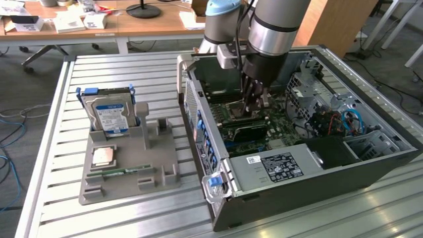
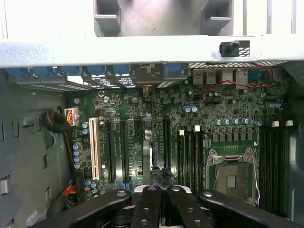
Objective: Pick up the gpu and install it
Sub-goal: 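Press down on the gpu until it lock into place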
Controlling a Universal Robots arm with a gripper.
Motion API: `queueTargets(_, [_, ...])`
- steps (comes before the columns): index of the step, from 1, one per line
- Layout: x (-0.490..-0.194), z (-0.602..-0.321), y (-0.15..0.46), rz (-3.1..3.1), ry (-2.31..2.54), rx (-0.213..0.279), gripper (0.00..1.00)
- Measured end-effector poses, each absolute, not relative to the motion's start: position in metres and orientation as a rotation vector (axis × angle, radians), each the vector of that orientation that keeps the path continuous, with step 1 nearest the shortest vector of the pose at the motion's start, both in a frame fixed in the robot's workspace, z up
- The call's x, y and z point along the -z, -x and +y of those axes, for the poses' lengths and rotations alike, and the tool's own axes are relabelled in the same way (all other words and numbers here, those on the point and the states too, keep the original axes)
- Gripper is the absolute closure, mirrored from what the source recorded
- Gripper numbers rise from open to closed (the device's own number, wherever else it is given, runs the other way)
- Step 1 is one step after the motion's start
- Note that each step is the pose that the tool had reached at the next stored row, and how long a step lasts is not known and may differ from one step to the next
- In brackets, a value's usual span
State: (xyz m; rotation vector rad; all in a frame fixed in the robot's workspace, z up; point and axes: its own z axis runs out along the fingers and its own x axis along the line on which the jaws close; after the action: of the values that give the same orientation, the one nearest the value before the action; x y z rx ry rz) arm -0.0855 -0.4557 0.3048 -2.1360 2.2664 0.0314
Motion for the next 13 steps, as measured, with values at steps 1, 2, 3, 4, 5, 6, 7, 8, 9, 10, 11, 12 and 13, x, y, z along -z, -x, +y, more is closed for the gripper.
queueTargets(1, [-0.3055,-0.4557,0.0855,2.266,2.136,-0.031,0.89])
queueTargets(2, [-0.3060,-0.4557,0.0855,2.266,2.136,-0.032,0.89])
queueTargets(3, [-0.3061,-0.4557,0.0855,2.266,2.136,-0.032,0.89])
queueTargets(4, [-0.3061,-0.4557,0.0855,2.266,2.136,-0.032,0.89])
queueTargets(5, [-0.3061,-0.4557,0.0855,2.266,2.136,-0.032,0.89])
queueTargets(6, [-0.3062,-0.4557,0.0855,2.266,2.136,-0.031,0.89])
queueTargets(7, [-0.3062,-0.4557,0.0855,2.266,2.136,-0.031,0.89])
queueTargets(8, [-0.3062,-0.4557,0.0855,2.266,2.136,-0.032,0.89])
queueTargets(9, [-0.3062,-0.4557,0.0855,2.266,2.136,-0.031,0.89])
queueTargets(10, [-0.3062,-0.4557,0.0855,2.266,2.136,-0.032,0.89])
queueTargets(11, [-0.3062,-0.4557,0.0855,2.266,2.136,-0.032,0.89])
queueTargets(12, [-0.3063,-0.4557,0.0855,2.266,2.136,-0.032,0.89])
queueTargets(13, [-0.3068,-0.4557,0.0855,2.267,2.136,-0.031,0.89])
